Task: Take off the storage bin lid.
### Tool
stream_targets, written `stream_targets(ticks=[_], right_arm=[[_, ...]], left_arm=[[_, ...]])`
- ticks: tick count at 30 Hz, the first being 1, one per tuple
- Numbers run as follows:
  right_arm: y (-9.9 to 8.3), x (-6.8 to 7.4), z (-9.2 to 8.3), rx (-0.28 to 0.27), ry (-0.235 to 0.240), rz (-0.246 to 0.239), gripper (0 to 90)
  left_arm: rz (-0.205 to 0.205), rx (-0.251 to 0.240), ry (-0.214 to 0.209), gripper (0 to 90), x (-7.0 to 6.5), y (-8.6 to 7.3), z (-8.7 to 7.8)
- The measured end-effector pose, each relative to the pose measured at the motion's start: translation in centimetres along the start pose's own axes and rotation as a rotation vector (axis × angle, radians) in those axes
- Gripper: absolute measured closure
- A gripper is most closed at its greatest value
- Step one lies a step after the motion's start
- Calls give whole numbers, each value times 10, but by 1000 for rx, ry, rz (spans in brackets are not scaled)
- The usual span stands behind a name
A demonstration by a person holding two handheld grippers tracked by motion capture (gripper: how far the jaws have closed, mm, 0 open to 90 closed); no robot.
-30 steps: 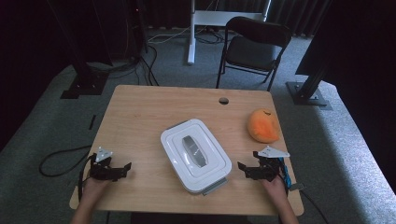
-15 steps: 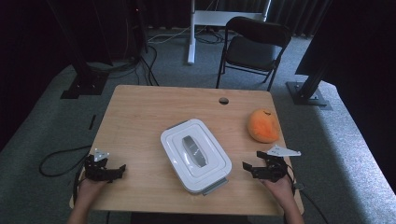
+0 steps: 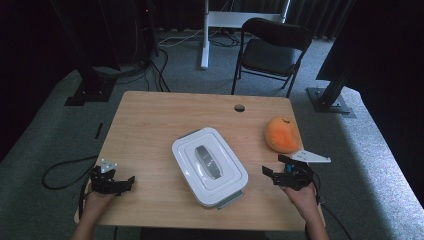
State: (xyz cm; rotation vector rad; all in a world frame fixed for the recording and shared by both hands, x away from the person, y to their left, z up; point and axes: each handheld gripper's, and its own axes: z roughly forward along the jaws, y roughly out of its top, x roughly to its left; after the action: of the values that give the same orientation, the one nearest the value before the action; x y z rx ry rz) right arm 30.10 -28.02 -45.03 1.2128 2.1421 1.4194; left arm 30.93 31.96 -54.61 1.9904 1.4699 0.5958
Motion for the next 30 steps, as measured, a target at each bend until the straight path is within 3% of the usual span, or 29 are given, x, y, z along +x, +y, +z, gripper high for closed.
stream_targets(ticks=[16,22,30], right_arm=[[41,40,-7,-55,49,-63,116],[51,57,-3,-66,82,-90,116],[63,79,12,-40,113,-116,116]], left_arm=[[-1,0,0,13,0,0,0],[-1,0,0,13,0,0,0],[-1,0,0,13,0,0,0]])
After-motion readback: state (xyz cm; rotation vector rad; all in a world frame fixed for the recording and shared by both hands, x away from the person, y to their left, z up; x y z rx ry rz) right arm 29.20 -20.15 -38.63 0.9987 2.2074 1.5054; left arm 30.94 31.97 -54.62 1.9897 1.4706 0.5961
